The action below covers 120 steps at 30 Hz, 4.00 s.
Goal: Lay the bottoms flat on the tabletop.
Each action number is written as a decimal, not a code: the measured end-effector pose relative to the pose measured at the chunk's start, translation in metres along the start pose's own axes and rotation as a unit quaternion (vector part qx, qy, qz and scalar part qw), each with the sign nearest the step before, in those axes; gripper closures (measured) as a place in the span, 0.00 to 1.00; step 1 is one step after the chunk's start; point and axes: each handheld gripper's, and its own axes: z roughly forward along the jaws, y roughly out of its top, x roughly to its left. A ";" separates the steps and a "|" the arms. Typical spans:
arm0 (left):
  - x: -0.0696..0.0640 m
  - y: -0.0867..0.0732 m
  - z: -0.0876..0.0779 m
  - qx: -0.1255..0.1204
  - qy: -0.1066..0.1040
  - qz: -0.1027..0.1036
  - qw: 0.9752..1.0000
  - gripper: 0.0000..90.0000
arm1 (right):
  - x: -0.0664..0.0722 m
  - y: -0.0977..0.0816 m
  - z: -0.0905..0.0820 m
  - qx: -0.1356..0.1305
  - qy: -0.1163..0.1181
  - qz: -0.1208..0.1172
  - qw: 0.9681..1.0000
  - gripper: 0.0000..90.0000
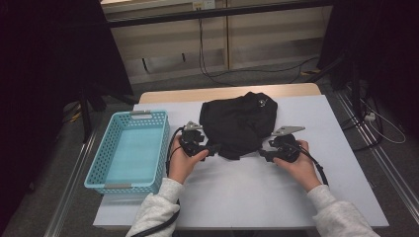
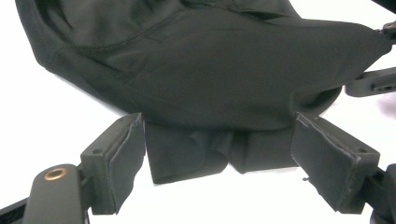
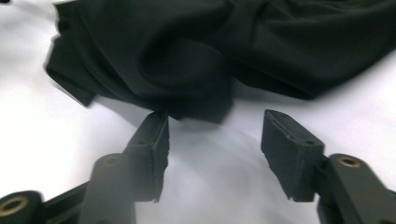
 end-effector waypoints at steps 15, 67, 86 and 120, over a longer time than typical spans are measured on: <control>-0.004 -0.005 -0.005 -0.001 0.000 0.000 1.000 0.22 | 0.015 0.015 0.024 0.017 0.011 -0.025 0.999 0.87; -0.049 -0.012 0.033 0.019 -0.056 0.054 0.997 0.70 | 0.042 0.057 -0.021 -0.122 0.084 -0.012 0.989 0.96; -0.019 0.011 -0.024 -0.023 -0.048 -0.040 0.998 1.00 | 0.023 0.044 -0.013 -0.090 0.055 -0.007 0.994 0.65; -0.019 -0.011 -0.004 0.010 -0.044 0.013 0.999 0.39 | 0.057 0.021 0.029 0.032 0.142 -0.094 0.985 1.00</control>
